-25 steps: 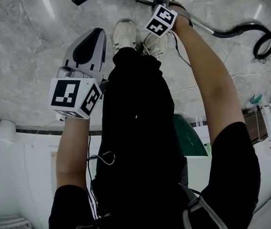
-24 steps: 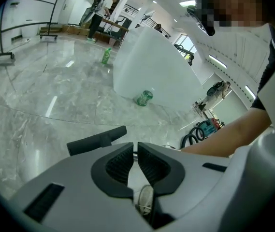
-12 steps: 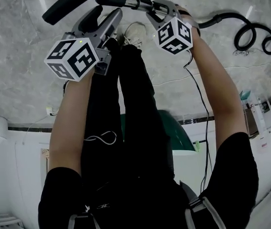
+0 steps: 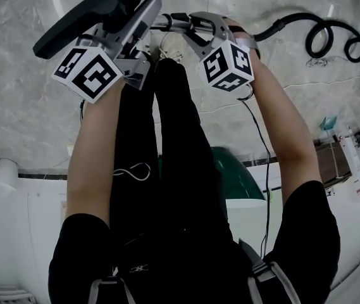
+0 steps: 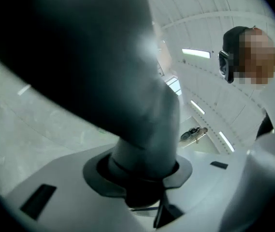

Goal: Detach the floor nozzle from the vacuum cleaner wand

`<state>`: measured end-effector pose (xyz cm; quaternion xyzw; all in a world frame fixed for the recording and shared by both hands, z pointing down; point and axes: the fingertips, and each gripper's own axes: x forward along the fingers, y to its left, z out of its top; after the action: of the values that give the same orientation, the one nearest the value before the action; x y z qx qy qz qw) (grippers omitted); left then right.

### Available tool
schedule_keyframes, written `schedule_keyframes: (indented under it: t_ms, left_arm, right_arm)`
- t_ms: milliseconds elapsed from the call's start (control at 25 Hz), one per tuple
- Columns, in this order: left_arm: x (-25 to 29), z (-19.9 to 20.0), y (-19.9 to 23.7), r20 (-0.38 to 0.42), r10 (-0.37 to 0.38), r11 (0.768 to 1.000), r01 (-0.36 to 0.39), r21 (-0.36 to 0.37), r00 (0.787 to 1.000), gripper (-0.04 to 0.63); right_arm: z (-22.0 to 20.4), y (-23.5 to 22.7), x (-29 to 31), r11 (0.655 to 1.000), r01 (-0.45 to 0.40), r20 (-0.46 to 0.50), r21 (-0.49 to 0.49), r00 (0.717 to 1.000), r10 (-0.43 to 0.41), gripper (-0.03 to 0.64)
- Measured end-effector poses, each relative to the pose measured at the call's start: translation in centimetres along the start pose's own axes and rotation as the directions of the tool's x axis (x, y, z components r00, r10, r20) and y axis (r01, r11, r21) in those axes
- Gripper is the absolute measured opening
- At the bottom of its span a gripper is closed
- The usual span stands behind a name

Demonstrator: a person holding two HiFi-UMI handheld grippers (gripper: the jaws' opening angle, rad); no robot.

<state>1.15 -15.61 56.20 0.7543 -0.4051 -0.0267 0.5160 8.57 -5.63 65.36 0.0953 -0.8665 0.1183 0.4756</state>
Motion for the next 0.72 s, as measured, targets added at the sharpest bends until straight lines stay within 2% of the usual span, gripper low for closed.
schedule_keyframes:
  t_ms: [40, 80, 240, 400, 480, 600, 640, 720]
  left_arm:
    - [0.0, -0.1, -0.7, -0.012, -0.025, 0.999, 0.026, 0.031, 1.000, 0.143]
    - [-0.1, -0.2, -1.5, -0.030, -0.044, 0.996, 0.046, 0.074, 0.999, 0.130]
    - [0.0, -1.1, -4.2, -0.071, -0.070, 0.974, 0.084, 0.212, 0.995, 0.130]
    - [0.4, -2.0, -8.1, -0.106, -0.126, 0.931, 0.155, 0.331, 0.986, 0.130]
    - [0.3, -2.3, -10.3, -0.139, -0.164, 0.913, 0.204, 0.354, 0.977, 0.130]
    - [-0.9, -1.9, -10.8, -0.159, -0.178, 0.905, 0.225, 0.362, 0.971, 0.132]
    - [-1.2, -1.7, -10.5, -0.153, -0.164, 0.910, 0.210, 0.359, 0.974, 0.131]
    - [-1.5, -1.4, -9.2, -0.139, -0.108, 0.934, 0.148, 0.325, 0.984, 0.130]
  right_arm:
    - [-0.1, 0.1, -0.3, 1.000, 0.001, -0.002, 0.009, 1.000, -0.001, 0.186]
    - [-0.2, 0.2, -0.5, 1.000, 0.004, -0.006, 0.016, 1.000, -0.004, 0.186]
    - [-0.7, 0.7, -0.9, 0.999, -0.031, -0.008, 0.021, 0.999, 0.031, 0.187]
    - [-0.5, 1.3, -0.5, 0.993, -0.120, 0.046, -0.011, 0.992, 0.120, 0.187]
    - [0.5, 2.1, -0.5, 0.992, -0.124, 0.097, -0.008, 0.988, 0.124, 0.187]
    - [2.2, 2.5, -0.7, 0.997, -0.071, 0.164, 0.015, 0.984, 0.068, 0.187]
    - [2.5, 2.3, -0.5, 0.999, -0.039, 0.169, 0.009, 0.985, 0.037, 0.180]
    - [2.8, 2.2, 0.1, 1.000, 0.021, 0.163, -0.008, 0.986, -0.020, 0.099]
